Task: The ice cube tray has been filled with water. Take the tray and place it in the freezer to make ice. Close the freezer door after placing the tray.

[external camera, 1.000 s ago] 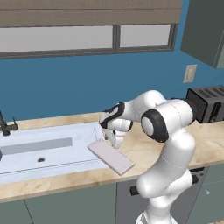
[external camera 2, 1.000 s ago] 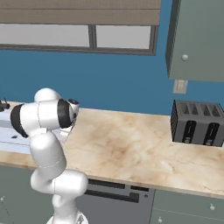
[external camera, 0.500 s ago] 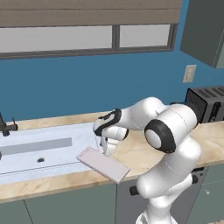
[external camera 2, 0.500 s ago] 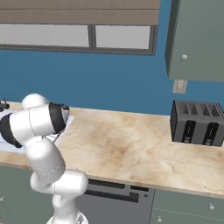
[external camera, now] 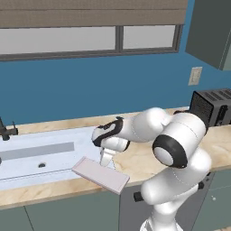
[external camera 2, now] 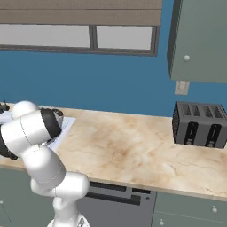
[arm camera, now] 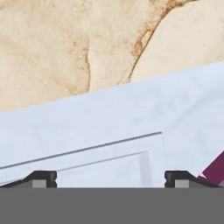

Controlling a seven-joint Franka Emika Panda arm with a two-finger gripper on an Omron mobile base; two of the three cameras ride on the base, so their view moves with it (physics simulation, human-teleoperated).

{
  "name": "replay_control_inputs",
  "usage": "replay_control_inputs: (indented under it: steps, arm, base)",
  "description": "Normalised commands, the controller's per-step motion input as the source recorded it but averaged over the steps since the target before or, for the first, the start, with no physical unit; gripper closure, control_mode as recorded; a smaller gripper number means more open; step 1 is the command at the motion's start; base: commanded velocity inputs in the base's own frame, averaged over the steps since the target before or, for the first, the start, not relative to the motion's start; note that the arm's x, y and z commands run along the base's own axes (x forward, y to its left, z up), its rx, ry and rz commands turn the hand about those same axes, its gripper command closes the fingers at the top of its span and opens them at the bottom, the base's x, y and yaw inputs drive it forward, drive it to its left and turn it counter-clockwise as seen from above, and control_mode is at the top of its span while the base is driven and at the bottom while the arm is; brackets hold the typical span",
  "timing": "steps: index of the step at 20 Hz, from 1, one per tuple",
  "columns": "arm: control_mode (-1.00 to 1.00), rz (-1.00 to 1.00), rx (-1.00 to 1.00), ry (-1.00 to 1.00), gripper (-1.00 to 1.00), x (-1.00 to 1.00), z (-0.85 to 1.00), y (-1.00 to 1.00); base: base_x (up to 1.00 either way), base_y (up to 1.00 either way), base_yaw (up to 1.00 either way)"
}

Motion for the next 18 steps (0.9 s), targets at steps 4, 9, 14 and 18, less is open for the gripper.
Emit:
replay_control_inputs:
  steps: [4, 9, 14, 18]
  arm:
    - [-1.00, -0.06, 0.00, -0.03, -1.00, 0.00, 0.26, -0.13]
    - [-1.00, 0.00, -0.04, -0.10, -1.00, 0.00, 0.36, -0.22]
    - [-1.00, 0.02, -0.14, -0.17, -1.00, -0.07, 0.62, -0.21]
    - [-1.00, 0.11, -0.15, -0.24, -1.00, -0.34, 0.93, -0.11]
  base:
    - [0.00, 0.00, 0.00]
    - [0.00, 0.00, 0.00]
    - [0.00, 0.00, 0.00]
    - [0.00, 0.00, 0.00]
